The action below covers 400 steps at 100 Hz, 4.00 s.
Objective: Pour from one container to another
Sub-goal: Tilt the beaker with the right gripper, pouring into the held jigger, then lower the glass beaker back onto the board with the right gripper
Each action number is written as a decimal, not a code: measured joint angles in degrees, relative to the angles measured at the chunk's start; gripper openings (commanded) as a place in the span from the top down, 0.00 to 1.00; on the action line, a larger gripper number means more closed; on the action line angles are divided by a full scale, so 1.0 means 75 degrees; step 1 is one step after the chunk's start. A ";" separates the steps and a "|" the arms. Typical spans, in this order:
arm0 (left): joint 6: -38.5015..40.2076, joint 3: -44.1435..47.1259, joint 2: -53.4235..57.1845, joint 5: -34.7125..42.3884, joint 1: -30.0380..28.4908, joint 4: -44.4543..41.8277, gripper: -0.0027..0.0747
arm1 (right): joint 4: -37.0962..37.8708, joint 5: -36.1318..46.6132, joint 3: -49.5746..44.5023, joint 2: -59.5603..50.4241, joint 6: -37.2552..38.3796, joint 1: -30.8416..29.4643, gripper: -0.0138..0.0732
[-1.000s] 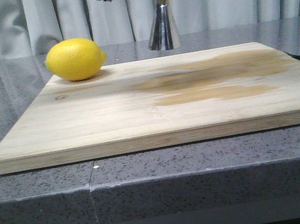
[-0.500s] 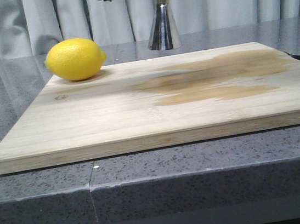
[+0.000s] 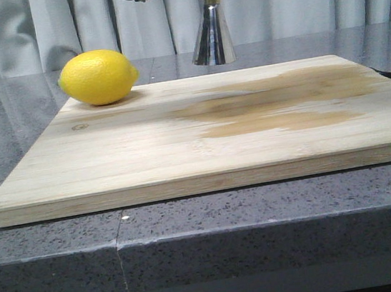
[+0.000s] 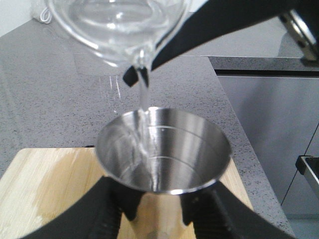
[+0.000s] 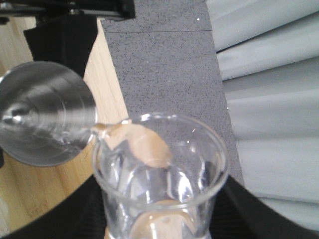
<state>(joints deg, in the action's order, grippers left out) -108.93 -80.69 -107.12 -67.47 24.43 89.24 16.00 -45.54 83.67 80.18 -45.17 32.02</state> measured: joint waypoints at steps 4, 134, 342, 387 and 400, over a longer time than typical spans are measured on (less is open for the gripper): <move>0.0000 0.0000 0.0000 0.0000 0.0000 0.0000 0.68 | 0.0000 0.0000 0.0000 0.0000 -0.0080 0.0000 0.50; 0.0000 0.0000 0.0000 0.0000 0.0000 0.0000 0.68 | 0.0209 0.0436 0.0000 0.0034 -0.2489 0.0162 0.50; 0.0000 0.0000 0.0000 0.0000 0.0000 -0.0013 0.68 | -0.6923 0.7211 -0.5470 -0.1894 0.1633 -0.2869 0.50; 0.0000 0.0000 0.0000 0.0000 0.0000 -0.0013 0.68 | -0.6305 0.8726 -0.5713 -0.0080 0.3222 -0.2150 0.50; 0.0000 0.0000 0.0000 0.0000 0.0000 -0.0013 0.68 | -0.5376 0.9028 -0.5713 0.0341 0.4041 -0.2124 0.50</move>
<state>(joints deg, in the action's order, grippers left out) -108.93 -80.69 -107.12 -67.47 24.43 89.15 -24.32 22.17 40.82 82.74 -14.86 16.09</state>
